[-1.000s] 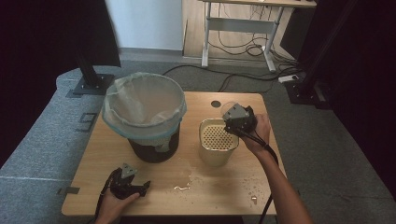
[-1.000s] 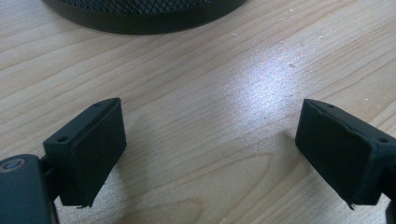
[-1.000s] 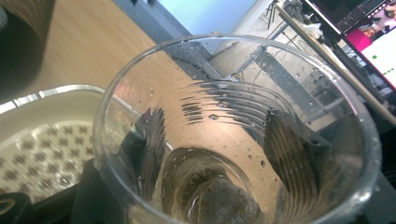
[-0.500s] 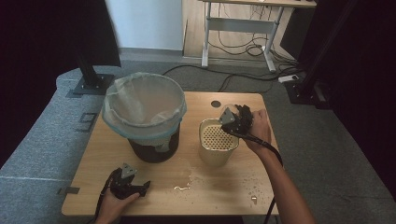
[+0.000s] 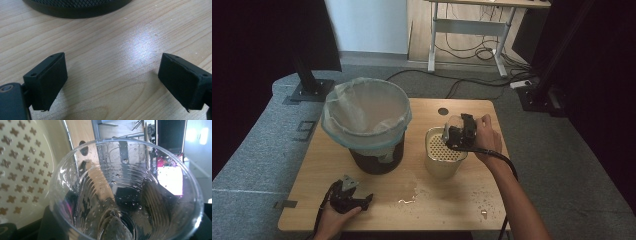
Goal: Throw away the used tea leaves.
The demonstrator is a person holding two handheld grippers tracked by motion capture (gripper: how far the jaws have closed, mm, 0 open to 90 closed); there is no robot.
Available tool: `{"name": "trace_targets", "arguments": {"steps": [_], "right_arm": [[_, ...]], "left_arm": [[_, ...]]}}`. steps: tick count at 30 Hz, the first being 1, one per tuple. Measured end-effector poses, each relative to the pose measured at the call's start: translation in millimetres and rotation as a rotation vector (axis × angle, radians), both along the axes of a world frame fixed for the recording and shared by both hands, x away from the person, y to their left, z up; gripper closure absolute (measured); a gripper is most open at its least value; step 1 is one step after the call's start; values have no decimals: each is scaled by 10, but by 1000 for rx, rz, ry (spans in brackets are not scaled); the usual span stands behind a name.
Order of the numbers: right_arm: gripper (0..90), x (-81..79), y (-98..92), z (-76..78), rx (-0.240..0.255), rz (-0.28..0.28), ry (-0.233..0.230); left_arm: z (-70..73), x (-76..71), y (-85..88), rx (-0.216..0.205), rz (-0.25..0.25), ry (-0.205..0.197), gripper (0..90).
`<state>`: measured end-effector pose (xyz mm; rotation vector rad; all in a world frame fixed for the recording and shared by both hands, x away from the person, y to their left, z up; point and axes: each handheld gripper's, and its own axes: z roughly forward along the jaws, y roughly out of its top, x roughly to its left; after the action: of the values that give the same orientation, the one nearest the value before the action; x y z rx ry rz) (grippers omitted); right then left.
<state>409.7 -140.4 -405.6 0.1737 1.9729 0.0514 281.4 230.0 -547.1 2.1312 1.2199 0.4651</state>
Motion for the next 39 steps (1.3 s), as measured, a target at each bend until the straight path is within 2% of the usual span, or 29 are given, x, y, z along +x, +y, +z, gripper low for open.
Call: {"name": "trace_targets", "arguments": {"steps": [4, 11, 13, 17, 20, 26, 27, 29, 33, 34, 35, 36, 37, 38, 39], "right_arm": [[386, -2, 30, -14, -39, 2, -2], [386, 6, 85, -64, -167, 35, -37], [386, 6, 98, -56, -157, 35, -29], [386, 12, 115, -49, -205, 43, -50], [386, 11, 125, -42, -218, 43, -57], [387, 15, 153, -21, -307, 58, -94], [387, 15, 153, -21, -307, 58, -94], [387, 15, 175, -22, -357, 68, -108], [390, 14, 199, -33, -395, 79, -124], [390, 12, 218, -56, -449, 89, -143], [390, 11, 231, -64, -481, 98, -150], [390, 11, 231, -64, -481, 98, -150], [390, 7, 242, -79, -505, 101, -156], [390, 0, 260, -109, -549, 106, -167], [390, 0, 260, -109, -549, 106, -167]], "left_arm": [[0, 0, 0, 0, 0, 0, 82], [0, 0, 0, 0, 0, 0, 82], [0, 0, 0, 0, 0, 0, 82], [0, 0, 0, 0, 0, 0, 82], [0, 0, 1, 0, -1, 0, 81], [0, 0, 1, 0, -1, 0, 82], [0, 0, 1, 0, -1, 0, 81], [0, 0, 0, 0, -1, 0, 82], [0, -1, 0, 0, -1, 0, 81], [0, -1, 0, 0, -1, 0, 82], [0, -1, 0, 0, -1, 0, 82], [0, -1, 0, 0, -1, 0, 82], [0, 0, 0, 0, -1, 0, 82], [0, -1, 0, 0, -2, 0, 82], [0, -1, 0, 0, -2, 0, 82]]}}
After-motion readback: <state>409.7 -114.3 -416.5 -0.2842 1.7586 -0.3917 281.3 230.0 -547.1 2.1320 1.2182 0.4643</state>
